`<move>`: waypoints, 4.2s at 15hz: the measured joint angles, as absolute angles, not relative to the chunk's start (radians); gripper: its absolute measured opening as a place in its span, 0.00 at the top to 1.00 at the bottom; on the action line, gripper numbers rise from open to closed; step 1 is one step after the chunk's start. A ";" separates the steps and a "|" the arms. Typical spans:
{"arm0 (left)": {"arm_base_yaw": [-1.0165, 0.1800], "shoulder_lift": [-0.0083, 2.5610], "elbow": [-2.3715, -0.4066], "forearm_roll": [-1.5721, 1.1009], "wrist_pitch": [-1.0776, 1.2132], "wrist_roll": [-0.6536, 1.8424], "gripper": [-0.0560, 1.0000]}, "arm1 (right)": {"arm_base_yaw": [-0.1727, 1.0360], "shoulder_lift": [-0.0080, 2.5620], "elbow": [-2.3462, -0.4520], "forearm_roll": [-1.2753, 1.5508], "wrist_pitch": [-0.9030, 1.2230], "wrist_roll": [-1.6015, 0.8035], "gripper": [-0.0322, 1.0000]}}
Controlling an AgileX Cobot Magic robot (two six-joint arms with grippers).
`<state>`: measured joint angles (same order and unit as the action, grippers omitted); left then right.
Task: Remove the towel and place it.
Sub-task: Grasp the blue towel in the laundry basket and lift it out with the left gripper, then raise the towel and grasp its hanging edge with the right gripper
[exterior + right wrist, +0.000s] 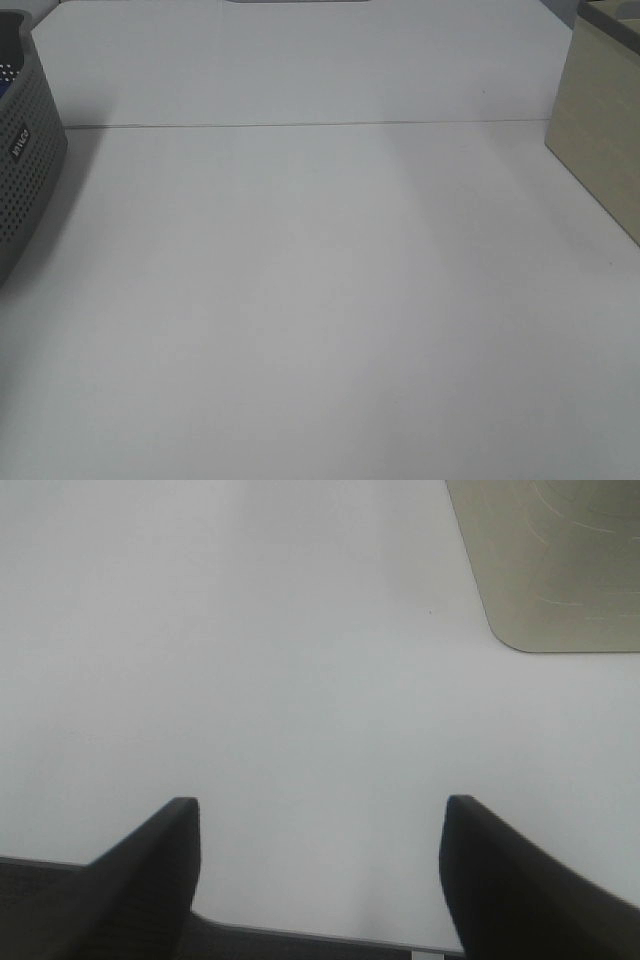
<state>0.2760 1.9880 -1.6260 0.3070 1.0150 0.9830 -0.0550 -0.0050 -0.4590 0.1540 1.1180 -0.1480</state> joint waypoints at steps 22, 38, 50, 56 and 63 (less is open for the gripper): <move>0.228 1.977 -1.720 0.325 1.032 0.914 0.95 | -0.055 -0.005 -0.459 0.154 1.118 -0.148 0.31; -0.213 1.330 -1.720 0.509 0.907 0.871 0.95 | -0.055 0.081 -0.467 0.359 0.996 -0.341 0.31; -0.802 1.308 -1.720 0.526 0.863 0.895 0.95 | -0.055 0.965 -0.467 1.565 1.021 -1.801 0.31; -0.922 1.308 -1.720 0.474 0.876 0.928 0.95 | 0.117 1.501 -0.629 1.732 1.196 -2.153 0.31; -0.922 1.308 -1.720 0.423 0.861 0.928 0.95 | 0.364 1.691 -0.922 1.738 1.196 -2.120 0.31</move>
<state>-0.9220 1.3080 -1.7200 0.4230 0.8610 0.9280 0.3640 1.6910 -0.9220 1.7380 1.1960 -2.1200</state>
